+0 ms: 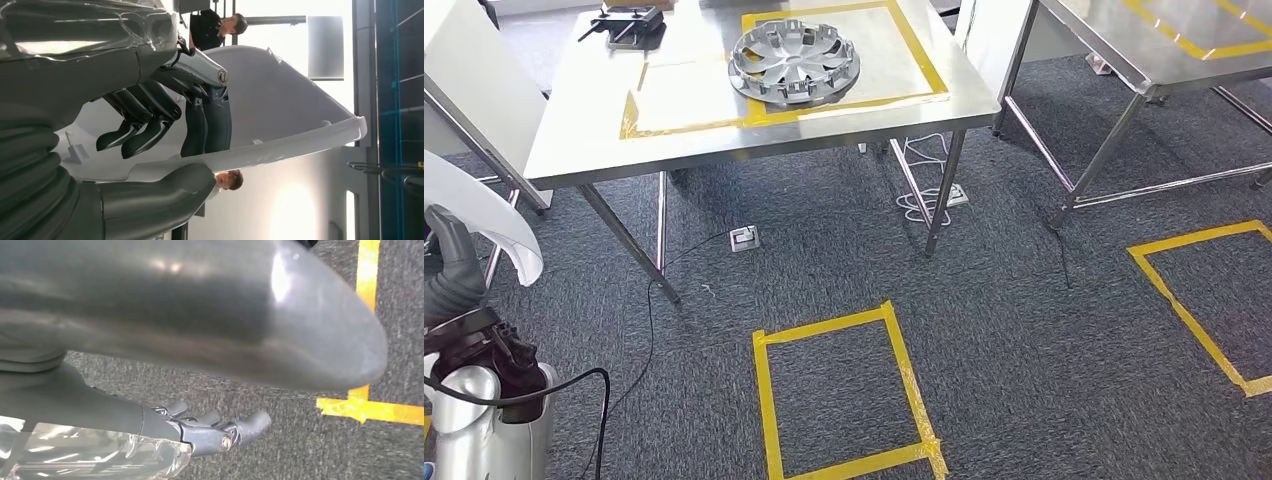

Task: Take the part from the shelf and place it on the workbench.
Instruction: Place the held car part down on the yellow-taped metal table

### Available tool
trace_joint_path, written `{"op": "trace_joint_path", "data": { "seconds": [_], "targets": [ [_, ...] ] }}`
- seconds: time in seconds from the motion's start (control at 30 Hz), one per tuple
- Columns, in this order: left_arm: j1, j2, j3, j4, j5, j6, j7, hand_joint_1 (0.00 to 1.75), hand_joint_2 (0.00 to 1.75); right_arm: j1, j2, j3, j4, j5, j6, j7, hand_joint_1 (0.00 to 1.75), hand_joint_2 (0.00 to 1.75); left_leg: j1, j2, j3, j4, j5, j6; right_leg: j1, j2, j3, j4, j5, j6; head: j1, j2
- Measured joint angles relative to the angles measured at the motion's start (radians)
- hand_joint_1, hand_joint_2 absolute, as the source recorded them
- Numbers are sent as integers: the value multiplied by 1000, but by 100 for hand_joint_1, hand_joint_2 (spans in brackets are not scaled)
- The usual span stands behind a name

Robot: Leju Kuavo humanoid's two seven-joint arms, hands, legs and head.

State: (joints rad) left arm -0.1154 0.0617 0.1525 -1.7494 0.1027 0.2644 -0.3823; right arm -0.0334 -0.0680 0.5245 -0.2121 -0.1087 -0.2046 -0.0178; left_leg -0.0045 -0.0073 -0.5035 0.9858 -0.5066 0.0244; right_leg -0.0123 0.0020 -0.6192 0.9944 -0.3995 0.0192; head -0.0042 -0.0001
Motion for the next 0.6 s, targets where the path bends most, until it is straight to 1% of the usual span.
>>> {"op": "trace_joint_path", "data": {
  "seconds": [0.03, 0.07, 0.1, 0.13, 0.17, 0.2, 0.23, 0.27, 0.3, 0.33, 0.37, 0.4, 0.43, 0.5, 0.53, 0.57, 0.6],
  "targets": [
    [-1, 0, 0, -1, -1, -1, 0, 175, 175, 1, 1, 0, 0, -1, -1, -1, 0, 0, 2, 0, 1, 3, -6, -5, -2, 1, 3, -1, -3, -6, 0, 0],
    [-3, 0, 0, -2, -1, -1, 0, 175, 175, 1, 2, 0, 0, -2, -2, -1, 0, 0, 4, 1, -5, 20, -17, -11, -5, 3, 8, -3, -6, -13, -1, 0],
    [-4, 0, 0, -4, -2, -1, 0, 175, 175, 2, 3, 0, 0, -3, -2, -1, 0, 0, 7, 2, -23, 59, -37, -18, -9, 4, 14, -4, -10, -19, -2, 0],
    [-4, 0, 0, -4, -3, -1, 0, 175, 175, 2, 3, 0, 0, -3, -3, -2, 0, 0, 10, 2, -55, 118, -62, -24, -9, 5, 19, -4, -14, -25, -3, 0],
    [-4, 1, 0, -4, -3, -1, 1, 175, 175, 3, 3, 0, 0, -4, -4, -2, 0, 0, 13, 2, -98, 191, -88, -30, -9, 5, 23, -4, -20, -29, -4, 0],
    [-3, 1, 0, -4, -4, -1, 1, 175, 175, 3, 3, 0, 0, -4, -4, -2, 0, 0, 16, 2, -141, 257, -105, -34, -9, 6, 28, -4, -24, -31, -4, 0],
    [-2, 0, 0, -4, -4, -1, 1, 175, 175, 5, 4, 0, 0, -4, -4, -2, 0, 0, 17, 3, -174, 296, -104, -36, -8, 6, 33, -4, -30, -31, -4, 0],
    [-1, 0, 0, -3, -4, -1, 1, 175, 175, 6, 4, 0, 1, -4, -4, -2, 0, 0, 18, 3, -189, 298, -82, -37, -8, 8, 41, -4, -36, -30, -4, 0],
    [-1, 0, 0, -3, -4, -1, 2, 175, 175, 7, 4, 0, 1, -4, -4, -2, 0, 0, 18, 3, -183, 258, -39, -35, -8, 9, 51, -4, -42, -28, -4, 0],
    [-1, 0, 1, -3, -4, -1, 2, 175, 175, 8, 5, 0, 1, -4, -4, -2, 0, 0, 18, 3, -161, 189, 15, -32, -8, 10, 62, -4, -49, -25, -4, 0],
    [-1, 1, 1, -3, -4, -1, 2, 175, 175, 7, 5, 0, 1, -4, -4, -2, 0, 0, 16, 3, -137, 121, 56, -26, -7, 11, 71, -4, -56, -22, -3, 0],
    [-2, 1, 1, -3, -4, -2, 2, 175, 175, 6, 6, 0, 1, -4, -5, -2, 0, 0, 13, 4, -114, 65, 81, -19, -4, 11, 77, -5, -62, -18, -3, 0],
    [-3, 1, 1, -3, -4, -2, 2, 175, 175, 6, 7, 0, 1, -4, -5, -2, 0, 0, 10, 5, -100, 34, 88, -12, -2, 12, 79, -5, -66, -14, -3, 0],
    [-4, 2, 1, -3, -4, -3, 2, 175, 175, 5, 9, 0, 1, -4, -6, -2, 0, 0, 4, 6, -91, 19, 78, 0, 1, 11, 80, -8, -70, -3, -3, 0],
    [-5, 2, 1, -3, -5, -4, 2, 175, 175, 5, 9, 0, 1, -4, -7, -2, 0, 0, 6, 6, -84, 13, 78, 6, 0, 9, 81, -8, -73, 1, -3, 0],
    [-6, 3, 1, -4, -6, -5, 2, 175, 175, 5, 9, 0, 1, -3, -7, -2, 0, 0, 8, 6, -76, 4, 79, 11, 0, 7, 78, 1, -79, 5, -2, 0],
    [-8, 3, 1, -4, -7, -7, 2, 175, 175, 4, 9, 0, 1, -3, -7, -3, 0, 0, 10, 6, -67, -4, 80, 17, 1, 5, 64, 31, -90, 6, -1, 0]
  ]
}}
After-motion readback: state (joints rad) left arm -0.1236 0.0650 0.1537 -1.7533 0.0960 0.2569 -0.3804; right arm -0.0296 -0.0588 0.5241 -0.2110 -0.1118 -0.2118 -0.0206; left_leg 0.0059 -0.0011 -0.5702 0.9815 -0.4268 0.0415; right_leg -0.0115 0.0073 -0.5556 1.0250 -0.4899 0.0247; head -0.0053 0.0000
